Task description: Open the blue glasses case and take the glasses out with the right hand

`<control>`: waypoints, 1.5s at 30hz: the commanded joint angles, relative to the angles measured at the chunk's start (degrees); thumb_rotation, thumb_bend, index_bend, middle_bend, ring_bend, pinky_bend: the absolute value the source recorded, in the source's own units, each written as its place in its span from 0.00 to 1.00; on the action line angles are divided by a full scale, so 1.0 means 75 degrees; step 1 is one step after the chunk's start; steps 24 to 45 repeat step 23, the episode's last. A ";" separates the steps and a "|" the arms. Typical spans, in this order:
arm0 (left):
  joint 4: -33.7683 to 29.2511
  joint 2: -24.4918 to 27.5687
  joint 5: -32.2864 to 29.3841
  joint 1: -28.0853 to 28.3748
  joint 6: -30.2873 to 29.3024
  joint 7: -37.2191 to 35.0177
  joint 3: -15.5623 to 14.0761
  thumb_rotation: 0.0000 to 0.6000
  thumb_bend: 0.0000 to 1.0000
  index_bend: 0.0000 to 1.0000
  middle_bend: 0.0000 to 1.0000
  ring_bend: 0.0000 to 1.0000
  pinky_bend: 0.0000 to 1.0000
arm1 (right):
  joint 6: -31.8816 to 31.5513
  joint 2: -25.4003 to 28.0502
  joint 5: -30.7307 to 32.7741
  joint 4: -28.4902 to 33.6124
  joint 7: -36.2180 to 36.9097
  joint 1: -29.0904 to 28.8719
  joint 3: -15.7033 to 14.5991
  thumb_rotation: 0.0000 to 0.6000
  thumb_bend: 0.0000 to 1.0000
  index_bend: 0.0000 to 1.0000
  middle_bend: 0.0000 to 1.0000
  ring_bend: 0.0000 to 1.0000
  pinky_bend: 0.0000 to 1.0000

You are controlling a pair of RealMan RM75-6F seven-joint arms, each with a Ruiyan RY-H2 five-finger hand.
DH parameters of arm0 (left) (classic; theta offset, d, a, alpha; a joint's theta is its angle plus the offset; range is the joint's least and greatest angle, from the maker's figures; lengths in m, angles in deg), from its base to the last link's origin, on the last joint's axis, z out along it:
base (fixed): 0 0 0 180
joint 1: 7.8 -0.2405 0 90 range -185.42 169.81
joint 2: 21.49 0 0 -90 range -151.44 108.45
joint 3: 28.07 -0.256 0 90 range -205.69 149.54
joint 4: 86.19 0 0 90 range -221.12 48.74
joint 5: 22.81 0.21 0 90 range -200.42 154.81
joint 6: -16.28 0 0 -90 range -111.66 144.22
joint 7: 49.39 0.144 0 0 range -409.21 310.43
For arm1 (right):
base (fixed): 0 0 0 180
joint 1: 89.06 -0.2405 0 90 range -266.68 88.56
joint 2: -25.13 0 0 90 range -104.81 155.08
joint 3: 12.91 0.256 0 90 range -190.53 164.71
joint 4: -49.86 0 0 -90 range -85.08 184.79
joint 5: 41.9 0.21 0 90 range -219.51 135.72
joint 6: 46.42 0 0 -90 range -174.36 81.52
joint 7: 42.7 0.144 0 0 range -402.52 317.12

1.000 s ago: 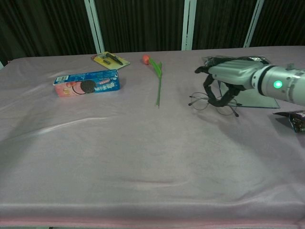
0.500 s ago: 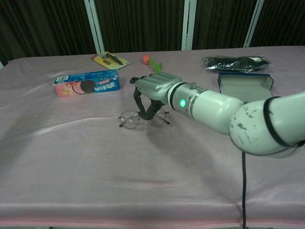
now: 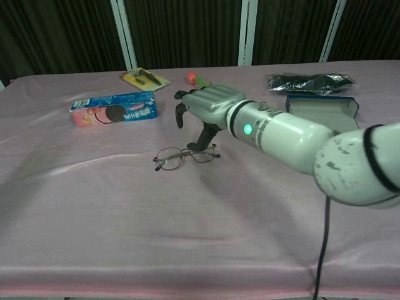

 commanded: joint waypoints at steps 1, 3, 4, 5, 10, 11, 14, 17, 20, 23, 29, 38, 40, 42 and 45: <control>0.0000 0.0033 -0.0006 -0.0049 -0.0104 -0.0083 0.0023 1.00 0.39 0.00 0.00 0.00 0.02 | -0.1364 0.2158 -0.0930 0.2420 0.0213 0.1451 -0.1024 1.00 0.43 0.34 0.03 0.00 0.00; 0.0007 0.0049 -0.0045 -0.0079 -0.0176 -0.0146 0.0061 1.00 0.39 0.00 0.00 0.00 0.02 | -0.1999 0.3028 -0.1291 0.3156 0.0266 0.2093 -0.1541 1.00 0.42 0.28 0.01 0.00 0.00; 0.0015 0.0052 -0.0083 -0.0097 -0.0218 -0.0173 0.0093 1.00 0.39 0.00 0.00 0.00 0.02 | -0.2418 0.3557 -0.1447 0.3529 0.0310 0.2527 -0.1873 1.00 0.42 0.25 0.00 0.00 0.00; 0.0022 0.0048 -0.0116 -0.0110 -0.0248 -0.0177 0.0119 1.00 0.39 0.00 0.00 0.00 0.02 | -0.2742 0.3897 -0.1547 0.3728 0.0394 0.2863 -0.2106 1.00 0.42 0.23 0.00 0.00 0.00; 0.0031 0.0006 -0.0256 -0.0090 -0.0184 -0.0097 0.0196 1.00 0.39 0.00 0.00 0.00 0.02 | -0.4634 0.4661 -0.2395 0.3427 0.1851 0.4745 -0.3015 1.00 0.41 0.16 0.00 0.00 0.00; 0.0029 -0.0004 -0.0269 -0.0081 -0.0162 -0.0056 0.0202 1.00 0.39 0.00 0.00 0.00 0.02 | -0.4927 0.4645 -0.2533 0.3224 0.2193 0.5016 -0.3057 1.00 0.41 0.16 0.00 0.00 0.00; 0.0009 -0.0049 -0.0312 -0.0056 -0.0110 0.0057 0.0226 1.00 0.39 0.00 0.00 0.00 0.02 | -0.5494 0.4482 -0.2806 0.2564 0.3348 0.5652 -0.3005 1.00 0.40 0.16 0.00 0.00 0.00; -0.0007 -0.0088 -0.0349 -0.0023 -0.0027 0.0158 0.0235 1.00 0.39 0.00 0.00 0.00 0.02 | -0.5351 0.4404 -0.2978 0.2016 0.3954 0.5826 -0.2947 1.00 0.40 0.16 0.00 0.00 0.00; -0.0017 -0.0127 -0.0369 0.0007 0.0046 0.0282 0.0234 1.00 0.39 0.00 0.00 0.00 0.01 | -0.5250 0.4508 -0.3095 0.1999 0.4169 0.5880 -0.2804 1.00 0.40 0.16 0.00 0.00 0.00; -0.0009 -0.0182 -0.0332 -0.0016 -0.0030 0.0431 0.0239 1.00 0.39 0.00 0.00 0.00 0.00 | -0.5211 0.4577 -0.3204 0.2072 0.4137 0.5982 -0.2737 1.00 0.40 0.16 0.00 0.00 0.00; -0.0009 -0.0182 -0.0332 -0.0016 -0.0030 0.0431 0.0239 1.00 0.39 0.00 0.00 0.00 0.00 | -0.5211 0.4577 -0.3204 0.2072 0.4137 0.5982 -0.2737 1.00 0.40 0.16 0.00 0.00 0.00; -0.0009 -0.0182 -0.0332 -0.0016 -0.0030 0.0431 0.0239 1.00 0.39 0.00 0.00 0.00 0.00 | -0.5211 0.4577 -0.3204 0.2072 0.4137 0.5982 -0.2737 1.00 0.40 0.16 0.00 0.00 0.00; -0.0009 -0.0182 -0.0332 -0.0016 -0.0030 0.0431 0.0239 1.00 0.39 0.00 0.00 0.00 0.00 | -0.5211 0.4577 -0.3204 0.2072 0.4137 0.5982 -0.2737 1.00 0.40 0.16 0.00 0.00 0.00; -0.0009 -0.0182 -0.0332 -0.0016 -0.0030 0.0431 0.0239 1.00 0.39 0.00 0.00 0.00 0.00 | -0.5211 0.4577 -0.3204 0.2072 0.4137 0.5982 -0.2737 1.00 0.40 0.16 0.00 0.00 0.00; -0.0009 -0.0182 -0.0332 -0.0016 -0.0030 0.0431 0.0239 1.00 0.39 0.00 0.00 0.00 0.00 | -0.5211 0.4577 -0.3204 0.2072 0.4137 0.5982 -0.2737 1.00 0.40 0.16 0.00 0.00 0.00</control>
